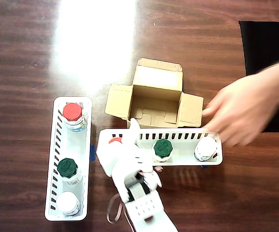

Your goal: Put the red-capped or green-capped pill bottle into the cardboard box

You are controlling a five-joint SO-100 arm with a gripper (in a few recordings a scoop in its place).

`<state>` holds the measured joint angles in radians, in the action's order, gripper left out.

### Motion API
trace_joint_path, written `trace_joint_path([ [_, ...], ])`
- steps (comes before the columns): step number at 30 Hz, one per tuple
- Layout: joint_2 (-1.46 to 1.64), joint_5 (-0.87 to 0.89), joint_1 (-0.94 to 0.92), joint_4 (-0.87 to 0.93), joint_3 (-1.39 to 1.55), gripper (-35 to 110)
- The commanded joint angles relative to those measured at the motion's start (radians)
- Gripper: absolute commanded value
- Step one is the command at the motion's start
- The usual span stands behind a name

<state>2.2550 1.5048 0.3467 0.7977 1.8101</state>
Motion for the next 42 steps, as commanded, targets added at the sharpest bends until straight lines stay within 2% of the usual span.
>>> trace_joint_path([
  [1, -0.106, 0.009, 0.063, -0.123, -0.120, 77],
  [6, -0.305, 0.020, 0.104, -0.278, -0.210, 77],
  [17, -0.611, 0.051, 0.130, -0.485, -0.293, 77],
  [31, -0.807, 0.028, 0.172, -0.558, -0.356, 77],
  [42, -0.913, 0.041, 0.137, -0.572, -0.399, 77],
])
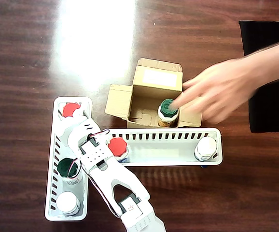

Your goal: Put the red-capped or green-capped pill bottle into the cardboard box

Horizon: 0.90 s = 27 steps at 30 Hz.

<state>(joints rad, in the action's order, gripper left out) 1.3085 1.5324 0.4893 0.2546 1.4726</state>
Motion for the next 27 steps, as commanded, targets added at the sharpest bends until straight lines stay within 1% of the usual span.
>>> trace_joint_path([
  [1, 0.026, 0.015, -0.011, -0.031, -0.061, 77],
  [7, 0.011, 0.040, -0.032, -0.083, -0.011, 77],
  [10, 0.020, 0.040, -0.034, -0.087, 0.008, 67],
  [13, 0.031, 0.034, -0.023, -0.091, 0.021, 46],
  [17, 0.055, -0.006, -0.005, -0.092, 0.025, 11],
  [19, 0.075, -0.032, -0.002, -0.091, 0.023, -4],
  [20, 0.089, -0.037, -0.002, -0.081, 0.023, -7],
  [23, 0.156, -0.055, -0.012, -0.015, 0.009, 1],
  [25, 0.195, -0.075, -0.020, 0.075, -0.048, 3],
  [27, 0.216, -0.095, -0.028, 0.183, -0.143, 2],
])
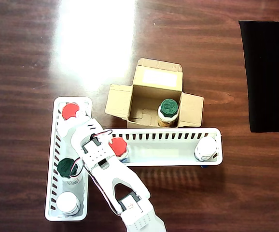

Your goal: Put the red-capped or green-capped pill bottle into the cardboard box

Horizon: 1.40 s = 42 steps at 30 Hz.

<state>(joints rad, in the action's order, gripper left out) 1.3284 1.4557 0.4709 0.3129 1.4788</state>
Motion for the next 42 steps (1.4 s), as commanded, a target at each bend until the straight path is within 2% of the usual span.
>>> trace_joint_path([
  [1, 0.195, -0.031, -0.014, 0.189, -0.215, 1],
  [11, -0.034, -0.078, -0.081, 0.753, -1.026, 1],
  [15, -0.118, -0.052, -0.138, 0.910, -1.250, 1],
  [21, -0.118, -0.026, -0.250, 1.019, -1.310, 1],
  [35, -0.334, 0.063, -0.469, 1.060, -1.368, 1],
  [38, -0.466, 0.081, -0.482, 1.126, -1.571, 1],
  [40, -0.660, 0.123, -0.492, 1.223, -1.884, 1],
  [42, -0.690, 0.138, -0.514, 1.198, -1.875, 1],
])
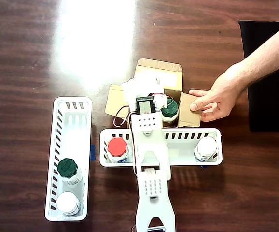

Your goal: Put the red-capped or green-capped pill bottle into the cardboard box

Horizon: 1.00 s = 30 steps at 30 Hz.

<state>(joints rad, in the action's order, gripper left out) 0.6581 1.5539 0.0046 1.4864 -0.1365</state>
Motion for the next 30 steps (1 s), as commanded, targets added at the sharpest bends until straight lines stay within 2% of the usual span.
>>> trace_joint_path([
  [1, -0.031, 0.034, -0.055, 0.011, -0.259, 1],
  [6, -0.055, 0.037, -0.061, 0.038, -0.259, 2],
  [8, -0.054, 0.029, -0.055, 0.058, -0.259, 8],
  [16, -0.015, 0.012, -0.029, 0.094, -0.258, 58],
  [20, 0.018, -0.005, -0.009, 0.101, -0.258, 74],
  [25, 0.121, -0.031, 0.014, 0.103, -0.204, 78],
  [30, 0.383, -0.041, 0.041, 0.103, 0.077, 77],
])
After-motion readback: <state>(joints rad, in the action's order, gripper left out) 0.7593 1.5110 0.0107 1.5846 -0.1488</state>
